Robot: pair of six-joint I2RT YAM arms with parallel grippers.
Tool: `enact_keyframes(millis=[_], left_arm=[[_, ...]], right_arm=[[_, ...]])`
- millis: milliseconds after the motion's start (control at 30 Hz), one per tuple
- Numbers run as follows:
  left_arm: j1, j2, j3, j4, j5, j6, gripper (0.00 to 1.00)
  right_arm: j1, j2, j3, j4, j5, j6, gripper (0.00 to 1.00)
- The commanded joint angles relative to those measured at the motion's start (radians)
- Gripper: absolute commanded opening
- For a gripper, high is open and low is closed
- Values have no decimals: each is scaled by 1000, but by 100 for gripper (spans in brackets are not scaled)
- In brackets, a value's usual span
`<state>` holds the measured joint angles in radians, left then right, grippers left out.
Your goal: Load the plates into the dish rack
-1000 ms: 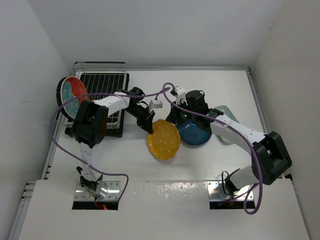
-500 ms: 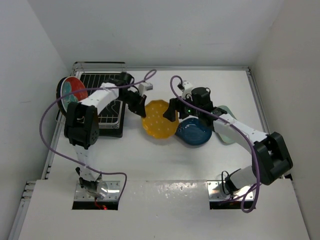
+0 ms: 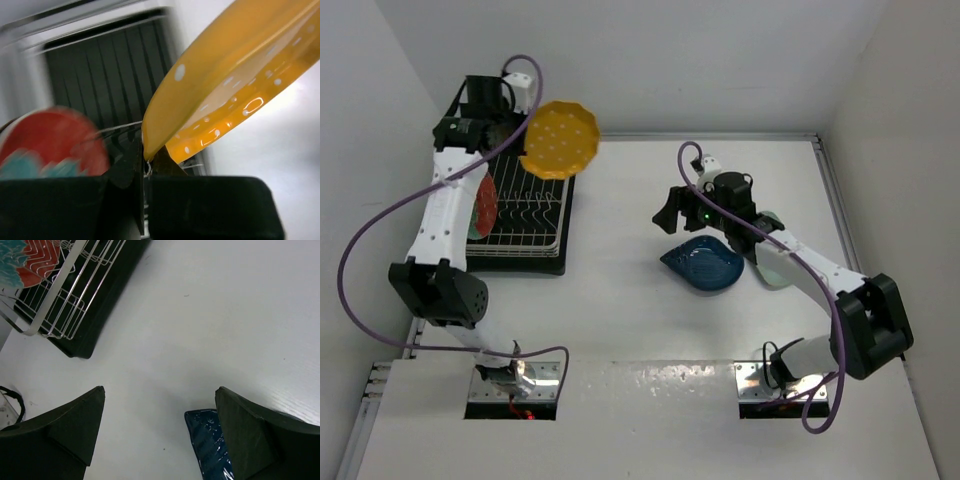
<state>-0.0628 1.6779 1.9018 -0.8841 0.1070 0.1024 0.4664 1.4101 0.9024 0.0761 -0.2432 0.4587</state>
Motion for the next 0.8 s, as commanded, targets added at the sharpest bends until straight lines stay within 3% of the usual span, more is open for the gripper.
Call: enact_keyframes(millis=[0, 200, 333, 567, 767], left_arm=[[63, -124, 71, 39, -415, -105, 0], [107, -271, -67, 19, -676, -161, 0], [129, -323, -164, 19, -740, -225, 0], [149, -333, -257, 19, -730, -355, 0], [140, -322, -293, 19, -903, -512, 0]], right_arm=[[-3, -46, -26, 57, 24, 51, 90], [-3, -68, -83, 116, 28, 77, 90], [-5, -76, -99, 129, 30, 75, 90], [-6, -69, -97, 129, 24, 75, 88], [-8, -68, -112, 134, 28, 95, 88]])
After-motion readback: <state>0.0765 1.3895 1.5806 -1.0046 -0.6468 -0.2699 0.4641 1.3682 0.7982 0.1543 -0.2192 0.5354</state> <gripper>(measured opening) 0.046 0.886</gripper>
